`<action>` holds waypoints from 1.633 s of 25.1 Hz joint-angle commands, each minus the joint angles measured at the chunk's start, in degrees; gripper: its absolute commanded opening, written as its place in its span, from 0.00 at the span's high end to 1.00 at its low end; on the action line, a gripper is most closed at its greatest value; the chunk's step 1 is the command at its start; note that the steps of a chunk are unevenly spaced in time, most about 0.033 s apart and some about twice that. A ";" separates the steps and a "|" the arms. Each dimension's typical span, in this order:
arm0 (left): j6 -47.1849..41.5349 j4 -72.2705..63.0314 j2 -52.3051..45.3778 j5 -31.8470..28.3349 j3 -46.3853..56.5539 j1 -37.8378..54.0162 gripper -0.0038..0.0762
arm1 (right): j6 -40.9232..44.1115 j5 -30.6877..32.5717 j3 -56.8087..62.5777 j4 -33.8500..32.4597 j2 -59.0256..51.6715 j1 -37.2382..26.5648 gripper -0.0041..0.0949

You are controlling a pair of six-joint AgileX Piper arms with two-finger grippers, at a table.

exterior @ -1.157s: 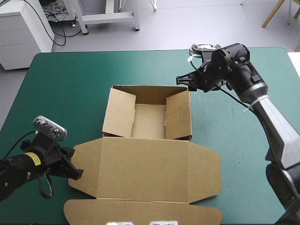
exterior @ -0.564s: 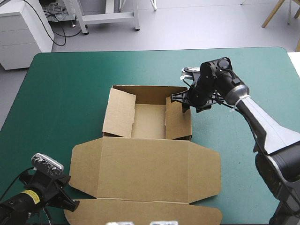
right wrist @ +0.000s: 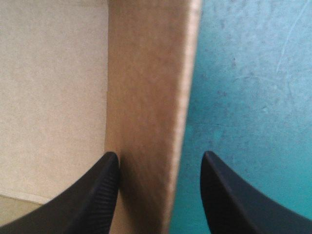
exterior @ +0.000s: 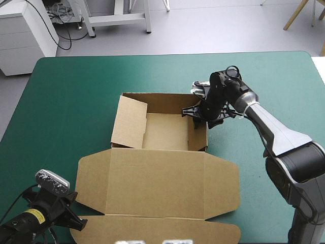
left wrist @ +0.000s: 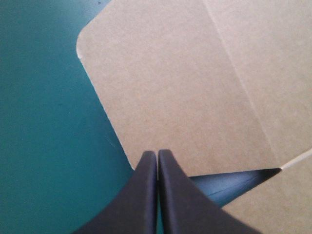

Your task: Fold the box

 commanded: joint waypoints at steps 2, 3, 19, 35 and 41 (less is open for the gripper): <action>-0.06 -0.28 0.35 -3.24 -1.54 -0.13 0.96 | -1.99 -0.65 -1.38 0.62 -1.96 -0.34 0.50; -0.06 -0.28 0.35 -3.35 -1.54 -0.13 0.96 | -2.11 -0.65 -1.38 0.76 -1.71 -0.34 0.50; -0.06 -0.09 0.35 -4.43 -1.54 -0.13 0.96 | -7.17 -0.65 -1.38 2.88 0.16 -0.34 0.98; -0.49 -0.09 0.35 -4.44 -1.54 -0.13 0.96 | -7.70 -0.65 -1.61 -0.09 -0.06 -0.34 0.82; -0.49 -0.09 0.35 -4.44 -1.54 -0.13 0.96 | -6.84 -0.65 -1.61 0.02 -0.13 -0.34 0.45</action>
